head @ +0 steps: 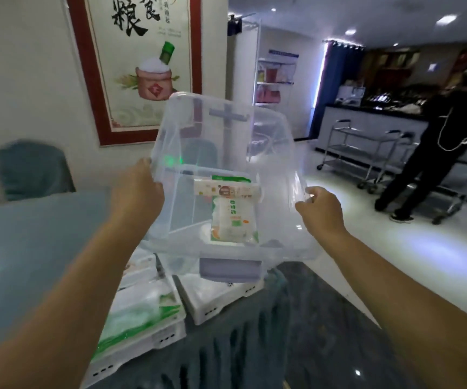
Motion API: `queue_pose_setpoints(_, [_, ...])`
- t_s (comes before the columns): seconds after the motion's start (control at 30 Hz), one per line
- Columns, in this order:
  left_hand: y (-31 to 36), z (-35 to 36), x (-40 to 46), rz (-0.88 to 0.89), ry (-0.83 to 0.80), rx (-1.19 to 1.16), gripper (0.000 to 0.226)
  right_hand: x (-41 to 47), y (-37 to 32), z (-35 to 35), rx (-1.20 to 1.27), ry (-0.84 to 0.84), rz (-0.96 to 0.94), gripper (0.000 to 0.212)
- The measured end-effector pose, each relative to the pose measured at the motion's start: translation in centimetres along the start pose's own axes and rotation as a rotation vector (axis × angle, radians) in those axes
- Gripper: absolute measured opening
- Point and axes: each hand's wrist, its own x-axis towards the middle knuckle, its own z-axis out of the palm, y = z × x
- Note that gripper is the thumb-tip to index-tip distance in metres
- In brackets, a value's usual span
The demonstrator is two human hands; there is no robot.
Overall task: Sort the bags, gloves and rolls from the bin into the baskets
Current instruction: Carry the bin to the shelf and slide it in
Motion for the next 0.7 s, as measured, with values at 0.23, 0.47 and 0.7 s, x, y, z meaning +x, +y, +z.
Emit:
queue_pose_setpoints(0.23, [12.0,14.6,-2.9,0.054,-0.090,-0.050,0.033,6.3,13.1,-10.6,-0.081,0.080,0.094,0.046])
queue_pose_setpoints(0.47, [20.0,25.3,-4.9,0.108,-0.167,-0.039,0.030,11.0,23.1,-16.8,-0.112,0.125,0.183,0.046])
queue_pose_setpoints(0.7, [24.4,36.9,-3.9,0.082,-0.293,-0.092,0.025,16.2,31.9,-18.3,-0.168,0.137,0.307,0.044])
